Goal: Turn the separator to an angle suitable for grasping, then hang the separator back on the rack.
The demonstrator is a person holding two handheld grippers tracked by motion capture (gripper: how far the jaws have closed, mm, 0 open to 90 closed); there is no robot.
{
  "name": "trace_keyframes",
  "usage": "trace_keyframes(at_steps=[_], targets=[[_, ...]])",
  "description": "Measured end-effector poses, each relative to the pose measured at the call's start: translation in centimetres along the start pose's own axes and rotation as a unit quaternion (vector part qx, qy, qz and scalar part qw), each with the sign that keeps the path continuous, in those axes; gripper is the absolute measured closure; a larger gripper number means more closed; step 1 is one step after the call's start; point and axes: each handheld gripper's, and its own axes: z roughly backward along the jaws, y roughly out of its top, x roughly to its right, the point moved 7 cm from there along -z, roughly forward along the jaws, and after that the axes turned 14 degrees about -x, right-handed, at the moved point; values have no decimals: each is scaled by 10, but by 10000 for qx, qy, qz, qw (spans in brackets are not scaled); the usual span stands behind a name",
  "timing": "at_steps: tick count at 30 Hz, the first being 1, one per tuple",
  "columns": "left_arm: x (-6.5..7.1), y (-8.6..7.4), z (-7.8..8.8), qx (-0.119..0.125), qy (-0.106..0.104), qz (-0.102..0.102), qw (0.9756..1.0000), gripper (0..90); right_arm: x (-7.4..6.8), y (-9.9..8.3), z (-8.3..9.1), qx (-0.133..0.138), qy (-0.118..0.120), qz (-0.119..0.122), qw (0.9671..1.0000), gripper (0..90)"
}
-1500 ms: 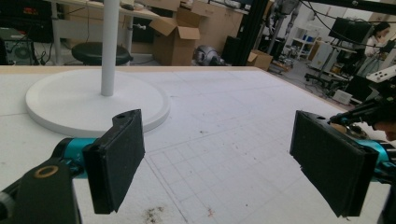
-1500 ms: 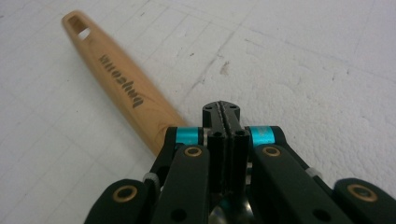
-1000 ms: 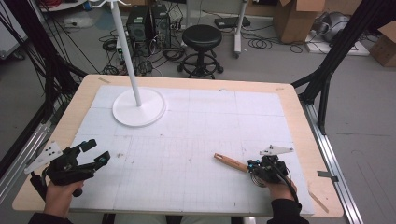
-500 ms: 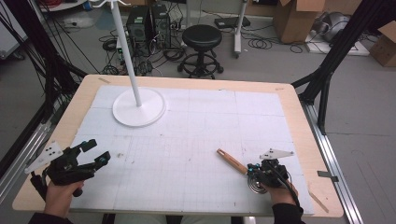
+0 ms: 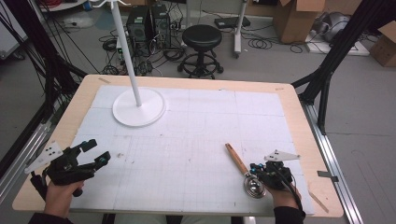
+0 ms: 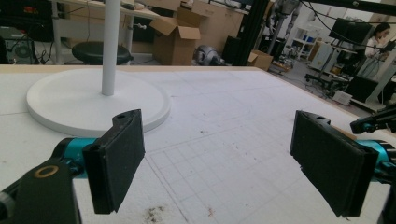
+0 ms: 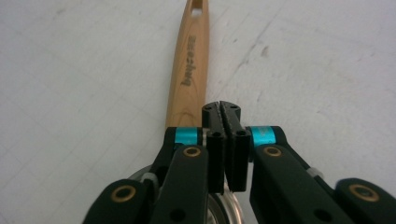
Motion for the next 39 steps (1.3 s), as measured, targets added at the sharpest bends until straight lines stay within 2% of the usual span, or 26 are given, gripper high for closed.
trace_keyframes(at_steps=[2, 3, 4, 5, 6, 8, 10, 13, 14, 17, 22, 25, 30, 39], targets=[[0, 0, 0, 0, 5, 3, 10000, 182, 2, 2, 6, 202, -32, -117, 9997, 745], [0, 0, 0, 3, -2, 5, 10000, 182, 3, 5, 12, 429, -73, -221, 9988, 653], [0, 0, 0, 11, -4, 6, 10000, 182, 5, 8, 18, 632, -144, -331, 9973, 573], [0, 0, 0, 20, -17, 11, 10000, 181, 6, 11, 31, 1026, -232, -552, 9929, 428], [0, 0, 0, 31, -22, 20, 10000, 181, 6, 11, 31, 1026, -232, -552, 9929, 428], [0, 1, 0, 47, -58, 24, 10000, 178, 4, 13, 43, 1356, -348, -625, 9882, 296], [2, 2, 0, 59, -134, 4, 9999, 167, 2, 12, 52, 1541, -490, -627, 9848, 198], [6, 3, 1, 114, -216, -77, 9997, 159, -4, 10, 60, 1643, -563, -473, 9837, 163], [7, 4, 1, 143, -241, -105, 9996, 153, -9, 10, 63, 1672, -587, -324, 9836, 157], [9, 4, 2, 154, -275, -168, 9994, 153, -14, 12, 69, 1753, -606, -188, 9825, 156], [6, 4, 2, 151, -293, -126, 9994, 157, -15, 13, 70, 1799, -571, -116, 9820, 156], [7, 4, 3, 170, -272, -121, 9994, 157, -13, 12, 69, 1779, -517, -149, 9826, 156], [7, 3, 2, 130, -247, -136, 9995, 159, -13, 11, 71, 1840, -502, -130, 9816, 156], [5, 3, 0, 89, -250, -120, 9996, 160, -12, 14, 67, 1801, -390, -188, 9827, 157]])
